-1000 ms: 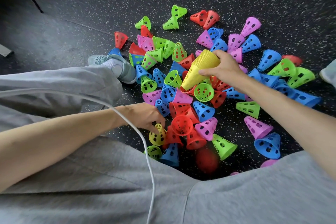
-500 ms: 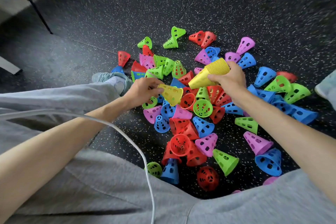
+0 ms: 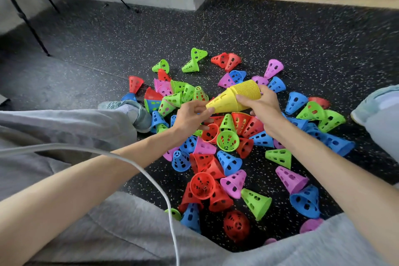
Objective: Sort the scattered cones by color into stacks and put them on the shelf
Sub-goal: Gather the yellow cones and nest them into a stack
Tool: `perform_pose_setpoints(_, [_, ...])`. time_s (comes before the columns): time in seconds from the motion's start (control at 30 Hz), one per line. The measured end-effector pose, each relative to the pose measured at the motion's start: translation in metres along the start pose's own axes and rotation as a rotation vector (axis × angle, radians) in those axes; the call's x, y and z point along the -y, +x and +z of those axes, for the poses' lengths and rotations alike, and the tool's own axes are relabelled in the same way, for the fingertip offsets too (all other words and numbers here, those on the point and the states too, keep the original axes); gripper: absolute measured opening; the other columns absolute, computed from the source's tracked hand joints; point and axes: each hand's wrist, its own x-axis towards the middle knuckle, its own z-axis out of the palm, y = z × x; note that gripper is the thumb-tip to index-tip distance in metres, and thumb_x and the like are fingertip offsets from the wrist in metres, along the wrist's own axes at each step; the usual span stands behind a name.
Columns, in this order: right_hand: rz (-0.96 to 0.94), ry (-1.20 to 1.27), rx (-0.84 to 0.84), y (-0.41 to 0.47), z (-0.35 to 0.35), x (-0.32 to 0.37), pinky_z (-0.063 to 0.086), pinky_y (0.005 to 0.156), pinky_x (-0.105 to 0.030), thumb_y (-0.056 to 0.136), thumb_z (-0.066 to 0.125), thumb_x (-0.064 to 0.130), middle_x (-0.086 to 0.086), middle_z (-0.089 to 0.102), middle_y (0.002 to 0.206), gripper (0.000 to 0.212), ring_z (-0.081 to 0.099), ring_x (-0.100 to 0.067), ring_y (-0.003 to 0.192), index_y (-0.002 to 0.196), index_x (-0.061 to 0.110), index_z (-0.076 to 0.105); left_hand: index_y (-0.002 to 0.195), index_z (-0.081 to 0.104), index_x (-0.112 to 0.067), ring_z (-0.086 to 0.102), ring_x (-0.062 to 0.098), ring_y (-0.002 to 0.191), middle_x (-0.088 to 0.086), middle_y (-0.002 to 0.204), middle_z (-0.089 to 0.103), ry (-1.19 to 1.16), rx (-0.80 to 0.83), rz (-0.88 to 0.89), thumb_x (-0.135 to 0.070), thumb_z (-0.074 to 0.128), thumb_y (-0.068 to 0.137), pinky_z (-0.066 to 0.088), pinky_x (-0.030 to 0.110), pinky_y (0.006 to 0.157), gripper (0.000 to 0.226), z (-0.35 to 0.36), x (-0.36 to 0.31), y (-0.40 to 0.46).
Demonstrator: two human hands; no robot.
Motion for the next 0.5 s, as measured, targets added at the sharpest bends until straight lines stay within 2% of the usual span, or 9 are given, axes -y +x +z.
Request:
perform_pose_setpoints(0.07, [-0.034,0.022,0.024,-0.003,-0.005,0.004,0.045,0.066,-0.022,0.097,0.070,0.027,0.008,0.065,0.104,0.035,0.057,-0.006,0.078,0.127,0.026,0.053,0.131,0.058,-0.002,0.077,0.017,0.087,0.009,0.104,0.076,0.054,0.010,0.024,-0.021,0.073,0.094,0.063,0.028,0.066,0.044,0.002,-0.004,0.002])
perform_pose_setpoints(0.13, [-0.060,0.038,0.050,-0.003,-0.010,0.005,0.047,0.063,-0.020,0.100,0.065,0.024,0.017,0.057,0.097,0.043,0.051,-0.003,0.070,0.140,0.021,0.050,0.129,0.059,-0.005,0.077,0.018,0.084,0.005,0.096,0.077,0.130,0.027,0.046,-0.025,0.076,0.092,0.064,0.032,0.070,0.045,0.001,-0.008,0.004])
perform_pose_setpoints(0.23, [-0.066,0.003,0.062,0.002,-0.014,0.006,0.048,0.061,-0.019,0.099,0.066,0.023,0.014,0.059,0.097,0.043,0.051,-0.003,0.069,0.139,0.016,0.051,0.122,0.061,-0.012,0.076,0.016,0.080,0.000,0.091,0.077,0.257,0.052,0.077,-0.035,0.080,0.087,0.063,0.031,0.074,0.045,0.000,-0.016,0.009])
perform_pose_setpoints(0.3, [-0.069,-0.030,0.089,0.005,-0.016,0.007,0.046,0.054,-0.015,0.098,0.067,0.024,0.007,0.065,0.104,0.040,0.052,-0.002,0.069,0.135,0.016,0.054,0.119,0.061,-0.018,0.073,0.014,0.081,0.000,0.097,0.076,0.360,0.102,0.102,-0.042,0.082,0.084,0.061,0.029,0.073,0.047,0.000,-0.025,0.017])
perform_pose_setpoints(0.4, [-0.083,-0.084,0.103,0.009,-0.018,0.011,0.046,0.056,-0.017,0.098,0.068,0.026,0.004,0.068,0.108,0.035,0.056,-0.004,0.074,0.129,0.017,0.057,0.136,0.050,-0.026,0.067,0.007,0.083,0.003,0.111,0.071,0.433,0.183,0.120,-0.046,0.083,0.081,0.052,0.014,0.061,0.068,0.006,-0.039,0.031])
perform_pose_setpoints(0.5, [-0.107,-0.137,0.123,0.017,-0.024,0.014,0.048,0.063,-0.024,0.097,0.070,0.025,0.004,0.069,0.105,0.027,0.063,-0.009,0.087,0.120,0.019,0.059,0.154,0.027,-0.035,0.067,0.013,0.102,0.006,0.132,0.063,0.433,0.295,0.120,-0.045,0.083,0.081,0.053,0.019,0.074,0.093,0.017,-0.045,0.049])
